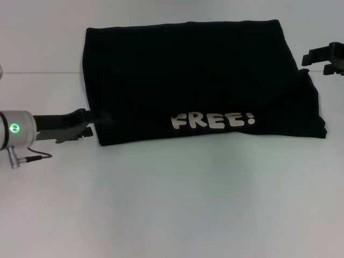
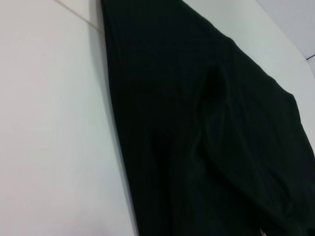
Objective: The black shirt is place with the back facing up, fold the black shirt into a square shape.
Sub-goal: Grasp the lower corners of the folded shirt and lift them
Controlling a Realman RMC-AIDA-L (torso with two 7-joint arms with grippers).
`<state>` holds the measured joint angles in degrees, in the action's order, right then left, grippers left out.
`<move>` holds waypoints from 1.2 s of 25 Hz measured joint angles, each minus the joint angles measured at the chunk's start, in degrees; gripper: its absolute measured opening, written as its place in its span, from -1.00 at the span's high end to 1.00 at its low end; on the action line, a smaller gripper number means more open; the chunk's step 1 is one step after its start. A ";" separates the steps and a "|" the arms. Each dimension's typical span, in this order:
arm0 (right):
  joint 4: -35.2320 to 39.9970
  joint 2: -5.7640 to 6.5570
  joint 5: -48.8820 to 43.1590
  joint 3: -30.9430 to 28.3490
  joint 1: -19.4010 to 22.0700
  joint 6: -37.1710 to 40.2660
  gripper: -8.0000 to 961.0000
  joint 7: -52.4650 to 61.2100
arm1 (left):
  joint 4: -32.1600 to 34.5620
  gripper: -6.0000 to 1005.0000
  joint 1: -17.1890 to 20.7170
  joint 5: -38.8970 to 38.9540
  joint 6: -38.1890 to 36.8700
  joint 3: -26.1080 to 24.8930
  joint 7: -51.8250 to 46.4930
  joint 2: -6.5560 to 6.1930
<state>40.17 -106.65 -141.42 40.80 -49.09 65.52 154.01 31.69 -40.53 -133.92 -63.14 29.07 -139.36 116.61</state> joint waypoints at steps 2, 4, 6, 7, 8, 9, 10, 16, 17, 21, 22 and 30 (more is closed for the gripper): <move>0.00 0.02 0.00 -0.01 0.06 -0.16 -0.50 -0.08 | -1.01 -0.40 -0.42 -0.02 1.23 0.35 0.29 0.18; 0.00 0.03 0.01 -0.02 0.08 -0.27 -0.50 -0.12 | -1.90 -0.36 -0.84 -0.20 2.53 0.61 0.56 0.38; 0.00 0.04 0.00 -0.02 0.13 -0.32 -0.50 -0.17 | -2.76 -0.33 -1.29 -0.31 3.70 1.12 0.66 0.55; 0.00 0.04 0.00 -0.02 0.14 -0.34 -0.50 -0.19 | -2.99 -0.31 -1.43 -0.32 4.14 1.40 0.67 0.61; 0.00 0.04 0.01 -0.02 0.14 -0.36 -0.50 -0.21 | -3.16 -0.29 -1.51 -0.34 4.51 1.63 0.67 0.65; 0.00 0.04 0.00 -0.02 0.14 -0.37 -0.50 -0.23 | -3.25 -0.27 -1.55 -0.36 4.98 2.03 0.67 0.72; 0.00 0.04 0.00 -0.02 0.14 -0.37 -0.50 -0.25 | -3.30 -0.26 -1.57 -0.38 5.36 2.29 0.67 0.78; 0.00 0.04 0.00 -0.02 0.20 -0.42 -0.50 -0.42 | -3.37 -0.15 -1.39 -0.41 6.67 2.66 1.05 1.10; 0.00 0.04 0.00 -0.02 0.21 -0.45 -0.50 -0.44 | -3.45 -0.10 -1.39 -0.41 6.96 2.86 1.19 1.19; 0.00 0.04 0.01 -0.02 0.23 -0.56 -0.50 -0.45 | -3.72 0.08 -1.47 -0.43 8.94 4.27 1.42 1.58; 0.00 0.04 0.03 -0.02 0.23 -0.57 -0.50 -0.46 | -3.73 0.12 -1.50 -0.43 9.36 4.53 1.43 1.71; 0.00 0.04 0.09 -0.02 0.31 -0.57 -0.50 -0.47 | -3.65 0.12 -1.58 -0.22 10.39 6.19 1.46 2.40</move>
<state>40.16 -106.61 -141.32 40.78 -48.78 64.95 153.54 28.04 -42.11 -134.14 -52.74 35.27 -137.90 119.02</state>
